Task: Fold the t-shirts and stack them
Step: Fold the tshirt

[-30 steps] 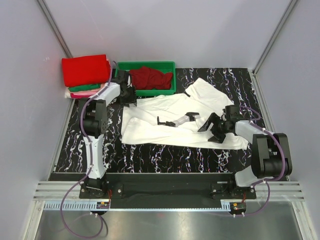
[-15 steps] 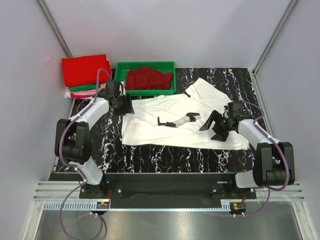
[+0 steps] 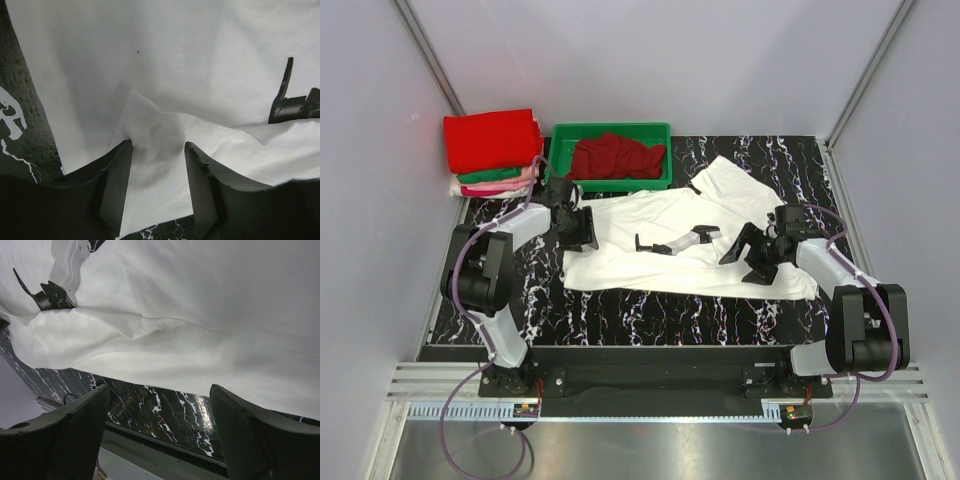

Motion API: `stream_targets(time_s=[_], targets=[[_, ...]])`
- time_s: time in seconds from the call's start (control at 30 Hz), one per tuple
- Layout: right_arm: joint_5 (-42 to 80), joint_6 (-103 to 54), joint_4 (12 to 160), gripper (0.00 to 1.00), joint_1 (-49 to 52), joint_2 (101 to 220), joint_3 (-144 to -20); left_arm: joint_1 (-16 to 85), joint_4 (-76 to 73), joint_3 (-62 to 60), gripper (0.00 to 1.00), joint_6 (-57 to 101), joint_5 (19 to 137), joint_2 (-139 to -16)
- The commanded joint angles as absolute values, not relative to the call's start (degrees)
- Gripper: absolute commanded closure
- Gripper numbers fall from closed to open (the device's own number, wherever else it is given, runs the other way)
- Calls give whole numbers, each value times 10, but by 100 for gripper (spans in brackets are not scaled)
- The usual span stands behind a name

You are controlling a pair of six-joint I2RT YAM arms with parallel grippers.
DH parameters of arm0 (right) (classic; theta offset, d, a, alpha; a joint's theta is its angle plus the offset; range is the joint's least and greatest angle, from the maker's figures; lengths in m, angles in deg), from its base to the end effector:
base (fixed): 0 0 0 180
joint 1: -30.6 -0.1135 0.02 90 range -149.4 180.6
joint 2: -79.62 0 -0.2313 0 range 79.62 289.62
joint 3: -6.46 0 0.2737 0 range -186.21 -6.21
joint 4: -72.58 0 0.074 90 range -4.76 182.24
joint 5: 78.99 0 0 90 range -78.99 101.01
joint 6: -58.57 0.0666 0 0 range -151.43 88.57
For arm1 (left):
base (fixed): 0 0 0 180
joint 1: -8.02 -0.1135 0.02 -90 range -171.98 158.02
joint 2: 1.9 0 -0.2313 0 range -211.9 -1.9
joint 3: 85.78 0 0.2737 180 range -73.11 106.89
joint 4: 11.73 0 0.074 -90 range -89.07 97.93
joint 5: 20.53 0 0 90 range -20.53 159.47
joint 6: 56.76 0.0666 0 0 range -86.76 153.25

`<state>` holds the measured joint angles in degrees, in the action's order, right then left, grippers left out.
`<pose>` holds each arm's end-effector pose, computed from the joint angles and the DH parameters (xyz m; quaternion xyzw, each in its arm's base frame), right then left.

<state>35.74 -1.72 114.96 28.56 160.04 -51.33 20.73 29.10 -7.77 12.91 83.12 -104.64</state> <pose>0.2898 0.0382 0.1144 0.1831 0.9371 0.2589 0.1461 0.3643 -0.0983 0.0983 -0.0394 0.9699 -0.1711 0.1685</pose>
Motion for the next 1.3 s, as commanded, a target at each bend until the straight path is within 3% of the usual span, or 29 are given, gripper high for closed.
stream_targets(time_s=[0.0,0.17,0.6,0.83,0.93,1.0,1.27], targets=[[364,-28,1147,12,282,1599,-519,210,265,-92,43,121,816,-1026],[365,-29,1145,12,282,1597,-516,210,270,-102,36,124,751,-990],[363,-32,1141,12,281,1605,-512,214,271,-115,46,117,771,-1016],[361,-34,1139,12,281,1612,-510,214,253,-124,64,110,808,-1023],[360,-35,1139,12,282,1614,-510,214,252,-124,91,108,817,-1017],[360,-36,1140,12,282,1613,-511,215,258,-125,100,105,817,-997],[349,-38,1146,12,282,1615,-514,215,339,-155,100,50,740,-844]])
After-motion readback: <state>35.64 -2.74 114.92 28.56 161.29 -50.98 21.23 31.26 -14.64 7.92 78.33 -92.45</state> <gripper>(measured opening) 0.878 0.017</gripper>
